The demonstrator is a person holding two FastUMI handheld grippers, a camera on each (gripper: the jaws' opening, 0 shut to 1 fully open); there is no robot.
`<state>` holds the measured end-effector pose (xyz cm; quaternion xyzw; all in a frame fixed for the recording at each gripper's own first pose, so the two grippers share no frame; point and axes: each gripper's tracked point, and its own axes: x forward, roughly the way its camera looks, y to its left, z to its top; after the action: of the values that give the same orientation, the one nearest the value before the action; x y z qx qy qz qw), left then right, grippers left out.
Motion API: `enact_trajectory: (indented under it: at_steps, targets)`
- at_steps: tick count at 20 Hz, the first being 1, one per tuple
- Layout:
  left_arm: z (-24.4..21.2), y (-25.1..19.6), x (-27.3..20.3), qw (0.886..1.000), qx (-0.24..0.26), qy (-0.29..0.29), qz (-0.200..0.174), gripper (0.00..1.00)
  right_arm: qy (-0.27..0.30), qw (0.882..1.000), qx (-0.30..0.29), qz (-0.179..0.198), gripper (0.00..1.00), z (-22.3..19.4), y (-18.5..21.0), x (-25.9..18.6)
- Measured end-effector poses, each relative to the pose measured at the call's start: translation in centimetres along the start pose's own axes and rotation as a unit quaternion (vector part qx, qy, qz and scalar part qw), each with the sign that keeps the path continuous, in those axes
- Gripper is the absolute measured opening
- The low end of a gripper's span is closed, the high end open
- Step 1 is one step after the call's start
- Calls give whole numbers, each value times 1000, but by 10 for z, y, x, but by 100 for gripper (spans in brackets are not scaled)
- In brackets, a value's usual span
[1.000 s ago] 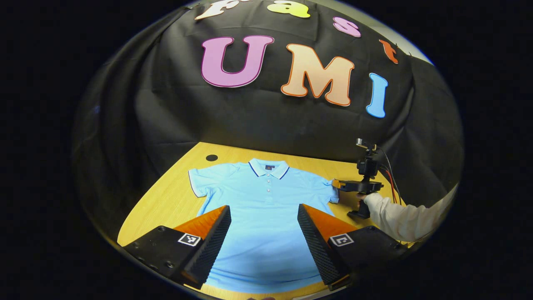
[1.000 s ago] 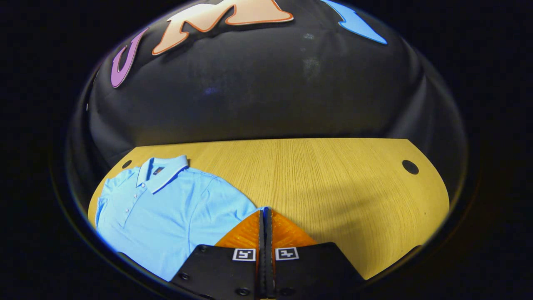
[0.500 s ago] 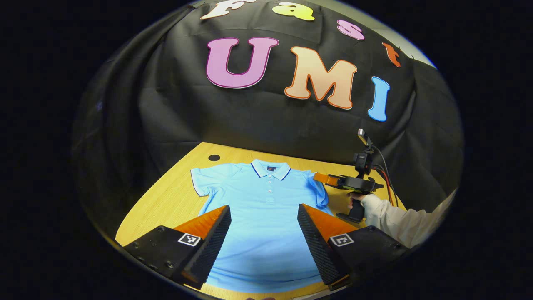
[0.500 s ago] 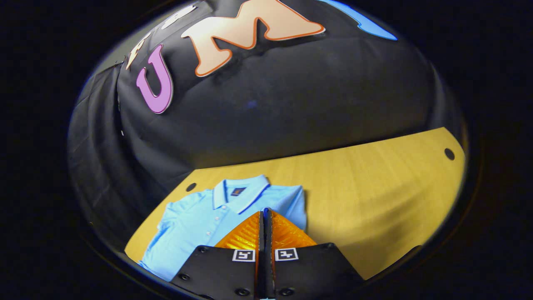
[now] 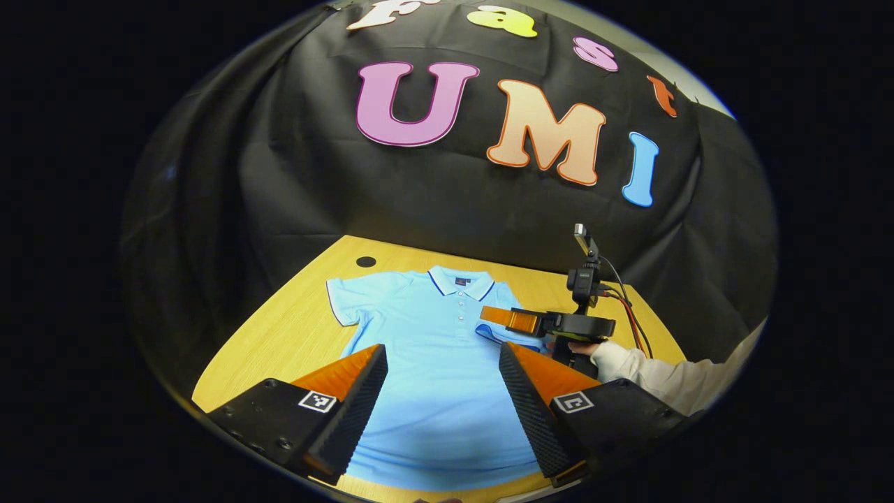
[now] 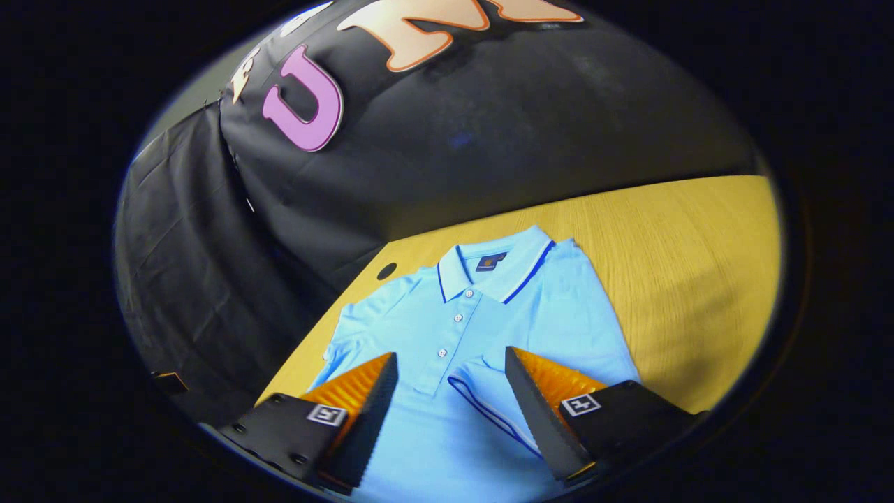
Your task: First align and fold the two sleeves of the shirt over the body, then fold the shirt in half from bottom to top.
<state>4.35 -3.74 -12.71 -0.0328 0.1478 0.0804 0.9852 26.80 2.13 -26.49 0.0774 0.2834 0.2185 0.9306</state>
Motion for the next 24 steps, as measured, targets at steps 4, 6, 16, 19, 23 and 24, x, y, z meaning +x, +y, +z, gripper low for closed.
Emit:
enact_trajectory:
  at_steps: [4,6,16,19,23,24]
  targets:
    - [10,27,3,1000,-3,-2,6,96,-1,999,-2,-41,97,-4,-7,-19]
    - [17,43,10,1000,4,-8,2,96,-4,998,14,-59,93,-7,-11,-35]
    - [57,152,124,999,33,-2,3,96,-63,978,63,-191,98,-23,-15,-156]
    - [51,178,168,999,42,9,2,96,-86,965,80,-234,98,-28,-18,-192]
    - [40,201,220,998,57,32,4,95,-103,944,96,-299,98,-39,-22,-239]
    - [35,204,231,997,63,43,6,95,-108,939,101,-312,98,-41,-23,-246]
